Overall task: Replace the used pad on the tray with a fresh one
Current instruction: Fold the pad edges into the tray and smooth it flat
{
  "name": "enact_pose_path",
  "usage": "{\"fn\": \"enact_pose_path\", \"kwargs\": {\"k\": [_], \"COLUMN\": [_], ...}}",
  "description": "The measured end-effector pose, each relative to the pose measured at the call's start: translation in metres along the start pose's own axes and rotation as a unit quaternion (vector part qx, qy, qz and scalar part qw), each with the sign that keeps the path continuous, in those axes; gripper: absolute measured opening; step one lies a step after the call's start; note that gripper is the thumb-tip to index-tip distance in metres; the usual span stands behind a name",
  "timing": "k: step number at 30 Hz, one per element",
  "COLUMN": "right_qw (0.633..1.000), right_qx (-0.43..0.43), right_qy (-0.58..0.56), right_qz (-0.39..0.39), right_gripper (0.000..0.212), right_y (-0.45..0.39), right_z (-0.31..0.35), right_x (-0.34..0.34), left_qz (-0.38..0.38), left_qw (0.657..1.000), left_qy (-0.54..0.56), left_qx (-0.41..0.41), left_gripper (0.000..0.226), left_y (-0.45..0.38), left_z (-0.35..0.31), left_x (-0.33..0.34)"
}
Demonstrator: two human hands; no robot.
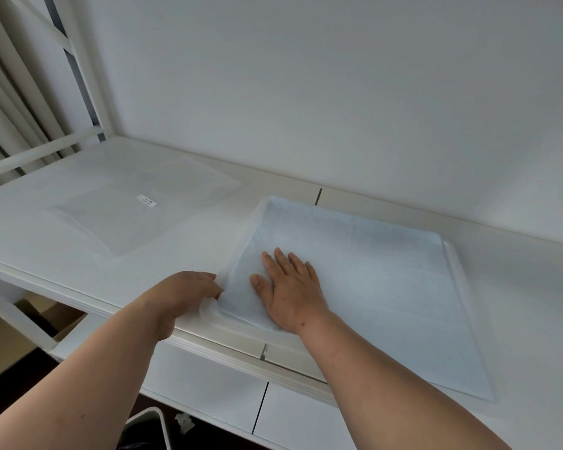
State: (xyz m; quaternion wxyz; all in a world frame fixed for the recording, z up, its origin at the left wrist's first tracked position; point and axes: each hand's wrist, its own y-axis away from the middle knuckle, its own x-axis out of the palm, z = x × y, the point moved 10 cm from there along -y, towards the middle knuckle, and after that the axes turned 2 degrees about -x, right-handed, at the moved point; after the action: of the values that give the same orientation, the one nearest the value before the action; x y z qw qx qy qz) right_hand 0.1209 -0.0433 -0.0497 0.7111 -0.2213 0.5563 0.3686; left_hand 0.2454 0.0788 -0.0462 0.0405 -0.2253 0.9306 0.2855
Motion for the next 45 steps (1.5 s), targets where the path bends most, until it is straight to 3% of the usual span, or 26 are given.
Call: {"fn": "enact_pose_path", "kwargs": {"k": [4, 7, 18, 27, 32, 37, 41, 45], "right_qw": [1.000, 1.000, 0.999, 0.999, 0.999, 0.999, 0.999, 0.999], "right_qx": [0.002, 0.004, 0.005, 0.006, 0.006, 0.007, 0.004, 0.015], "right_qy": [0.011, 0.022, 0.034, 0.034, 0.037, 0.032, 0.033, 0.018], "right_qz": [0.005, 0.003, 0.009, 0.009, 0.010, 0.004, 0.004, 0.031], "right_gripper": [0.069, 0.070, 0.070, 0.072, 0.072, 0.071, 0.073, 0.086], "right_y": [-0.001, -0.001, -0.002, -0.003, -0.002, -0.003, -0.003, -0.004], "right_z": [0.000, 0.000, 0.000, -0.001, 0.000, -0.001, -0.001, 0.000], "right_x": [0.003, 0.004, 0.005, 0.005, 0.006, 0.004, 0.004, 0.004], "left_qz": [0.030, 0.030, -0.032, 0.013, -0.076, -0.134, -0.164, -0.194], "left_qw": [0.999, 0.996, 0.992, 0.996, 0.990, 0.981, 0.957, 0.903], "left_qy": [-0.033, -0.078, -0.109, -0.078, -0.111, -0.136, -0.232, -0.373], "left_qx": [0.018, 0.040, 0.062, 0.036, 0.028, 0.032, 0.064, 0.091], "left_gripper": [0.025, 0.004, 0.033, 0.022, 0.041, 0.028, 0.036, 0.022], "left_y": [0.001, -0.001, -0.009, -0.010, -0.016, -0.013, -0.008, -0.004], "left_z": [-0.001, -0.004, -0.003, 0.003, 0.005, 0.002, -0.010, -0.022], "left_x": [0.003, 0.006, 0.001, 0.001, -0.006, -0.010, -0.012, -0.012]}}
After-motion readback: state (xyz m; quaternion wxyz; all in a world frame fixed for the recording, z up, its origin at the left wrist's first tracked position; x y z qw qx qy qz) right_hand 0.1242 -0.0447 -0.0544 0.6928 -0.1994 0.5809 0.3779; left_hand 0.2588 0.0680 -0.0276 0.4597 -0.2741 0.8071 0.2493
